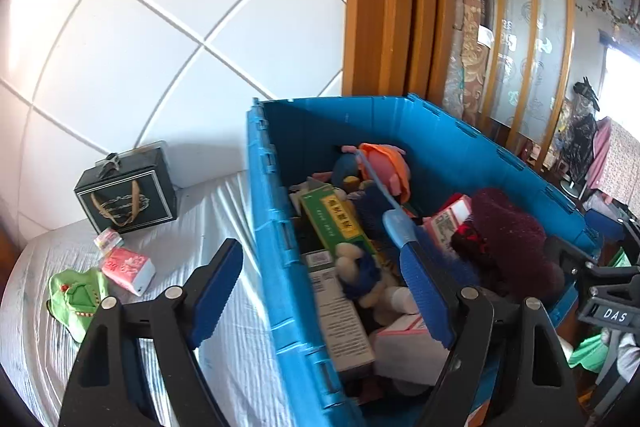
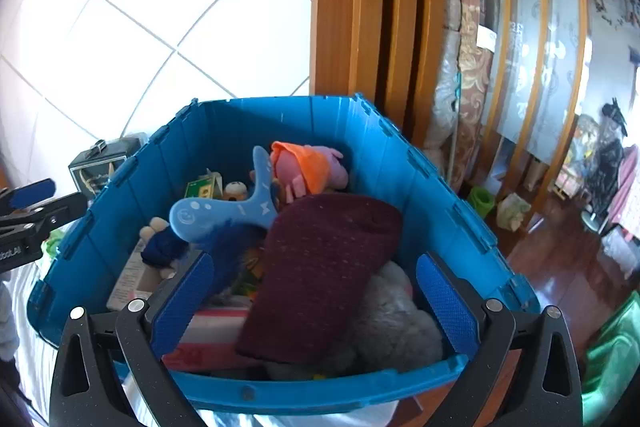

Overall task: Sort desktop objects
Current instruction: 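Drop the bottle and maroon hat into the crate and withdraw both tools, then grasp the green plush frog hat with the left tool while the right tool grasps the pink tissue pack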

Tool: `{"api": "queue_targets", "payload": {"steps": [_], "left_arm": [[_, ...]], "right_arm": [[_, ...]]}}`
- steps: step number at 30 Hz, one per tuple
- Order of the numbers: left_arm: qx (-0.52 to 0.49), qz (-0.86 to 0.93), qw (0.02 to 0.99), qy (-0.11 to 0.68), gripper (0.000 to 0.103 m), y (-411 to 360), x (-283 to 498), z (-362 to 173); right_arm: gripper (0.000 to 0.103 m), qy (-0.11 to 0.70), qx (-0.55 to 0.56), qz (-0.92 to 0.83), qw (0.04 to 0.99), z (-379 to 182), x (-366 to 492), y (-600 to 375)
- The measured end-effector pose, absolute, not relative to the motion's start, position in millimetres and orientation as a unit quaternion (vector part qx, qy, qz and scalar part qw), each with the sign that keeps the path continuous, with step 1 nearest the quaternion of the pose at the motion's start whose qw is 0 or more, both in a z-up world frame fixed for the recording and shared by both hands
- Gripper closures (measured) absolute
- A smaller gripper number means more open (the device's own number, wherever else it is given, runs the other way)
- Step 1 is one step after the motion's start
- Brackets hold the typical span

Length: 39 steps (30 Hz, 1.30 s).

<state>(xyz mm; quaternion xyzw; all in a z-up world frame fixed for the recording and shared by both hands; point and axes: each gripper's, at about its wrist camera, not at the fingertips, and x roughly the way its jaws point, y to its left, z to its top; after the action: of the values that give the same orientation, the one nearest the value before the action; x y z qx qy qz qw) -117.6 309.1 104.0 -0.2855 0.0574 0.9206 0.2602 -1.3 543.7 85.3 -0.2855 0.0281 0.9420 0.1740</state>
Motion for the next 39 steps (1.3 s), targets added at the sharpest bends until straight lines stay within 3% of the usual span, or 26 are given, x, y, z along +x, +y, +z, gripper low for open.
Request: {"api": "queue_targets", "payload": {"steps": [12, 19, 29, 39], "left_arm": [[-0.273, 0.948, 0.166, 0.003, 0.022, 153.5, -148.2, 91.2], [-0.310, 0.947, 0.085, -0.027, 0.022, 34.9, -182.0, 50.0], [-0.382, 0.918, -0.039, -0.094, 0.022, -100.8, -236.0, -30.0], [-0.451, 0.883, -0.070, -0.107, 0.022, -124.6, -319.7, -105.0]], "right_arm": [[0.000, 0.029, -0.197, 0.977, 0.077, 132.2, -16.6, 422.4], [0.000, 0.021, -0.211, 0.977, -0.006, 121.4, -73.4, 320.2], [0.000, 0.003, -0.306, 0.950, -0.069, 39.1, -172.9, 221.2], [0.000, -0.005, -0.417, 0.904, -0.094, -58.5, -275.8, 203.1]]}}
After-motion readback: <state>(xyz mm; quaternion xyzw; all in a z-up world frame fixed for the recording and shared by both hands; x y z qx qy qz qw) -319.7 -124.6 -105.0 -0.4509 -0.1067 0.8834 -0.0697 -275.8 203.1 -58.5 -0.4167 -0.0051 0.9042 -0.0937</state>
